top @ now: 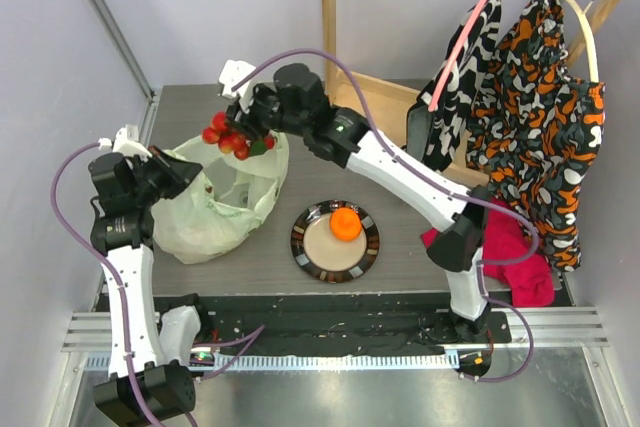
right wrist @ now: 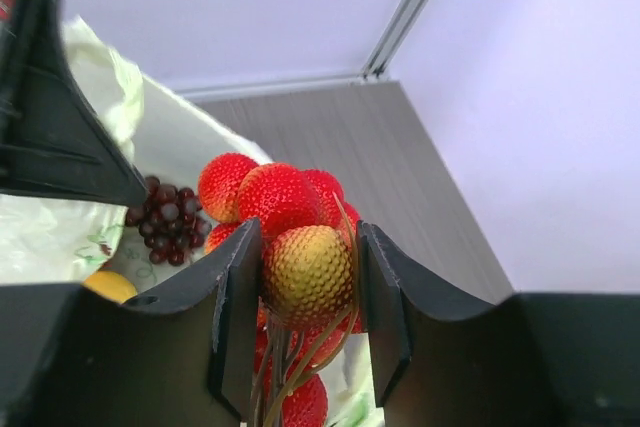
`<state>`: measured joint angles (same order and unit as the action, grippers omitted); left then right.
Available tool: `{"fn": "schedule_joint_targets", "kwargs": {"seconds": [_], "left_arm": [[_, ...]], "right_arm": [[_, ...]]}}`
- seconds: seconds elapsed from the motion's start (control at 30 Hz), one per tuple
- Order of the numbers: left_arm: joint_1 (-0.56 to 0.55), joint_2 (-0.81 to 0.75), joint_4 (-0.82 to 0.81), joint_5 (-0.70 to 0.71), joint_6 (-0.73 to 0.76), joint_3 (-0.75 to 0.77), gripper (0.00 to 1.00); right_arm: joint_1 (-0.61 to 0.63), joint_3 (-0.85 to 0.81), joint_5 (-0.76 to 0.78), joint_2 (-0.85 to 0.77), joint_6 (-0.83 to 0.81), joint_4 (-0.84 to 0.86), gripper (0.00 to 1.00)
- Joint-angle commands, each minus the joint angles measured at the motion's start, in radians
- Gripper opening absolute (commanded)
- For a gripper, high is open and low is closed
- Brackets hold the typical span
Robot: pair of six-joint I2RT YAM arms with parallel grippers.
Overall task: Take the fake fruits out of the plastic bag
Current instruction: Adjust the plastic bag at the center of the board, then place the fake fruit on the plate.
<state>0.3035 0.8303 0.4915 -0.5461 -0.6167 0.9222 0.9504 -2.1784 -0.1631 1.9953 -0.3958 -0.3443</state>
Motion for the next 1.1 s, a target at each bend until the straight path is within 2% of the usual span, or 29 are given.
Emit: {"fn": "schedule_joint_targets", "kwargs": {"seconds": [0.0, 0.17, 0.27, 0.37, 0.4, 0.5, 0.67, 0.8, 1.07], "left_arm": [[0.005, -0.005, -0.016, -0.018, 0.002, -0.017, 0.00], [0.006, 0.033, -0.051, -0.011, 0.000, 0.006, 0.00], [0.005, 0.055, -0.065, -0.002, 0.005, 0.015, 0.00], [0.006, 0.064, -0.080, 0.002, -0.003, 0.017, 0.00], [0.005, 0.066, -0.083, 0.003, -0.003, 0.018, 0.00], [0.005, 0.075, -0.088, 0.003, -0.005, 0.021, 0.00], [0.005, 0.079, -0.085, 0.005, -0.003, 0.023, 0.00], [0.005, 0.082, -0.073, 0.003, 0.000, 0.021, 0.00], [0.005, 0.098, -0.065, 0.000, 0.006, 0.023, 0.00]], "right_arm": [[-0.001, 0.017, -0.048, -0.220, 0.038, 0.044, 0.01], [-0.001, 0.098, -0.125, -0.375, 0.087, -0.117, 0.01], [-0.001, 0.231, -0.164, -0.456, 0.091, -0.219, 0.01], [-0.002, 0.444, -0.170, -0.581, 0.043, -0.277, 0.01], [-0.002, 0.545, -0.161, -0.633, 0.041, -0.280, 0.01], [-0.002, 0.690, -0.158, -0.678, 0.037, -0.280, 0.01], [-0.004, 0.836, -0.141, -0.701, 0.029, -0.263, 0.01], [-0.013, 1.014, -0.135, -0.740, -0.008, -0.194, 0.01], [-0.035, 1.157, -0.182, -0.734, -0.175, -0.176, 0.01]]}}
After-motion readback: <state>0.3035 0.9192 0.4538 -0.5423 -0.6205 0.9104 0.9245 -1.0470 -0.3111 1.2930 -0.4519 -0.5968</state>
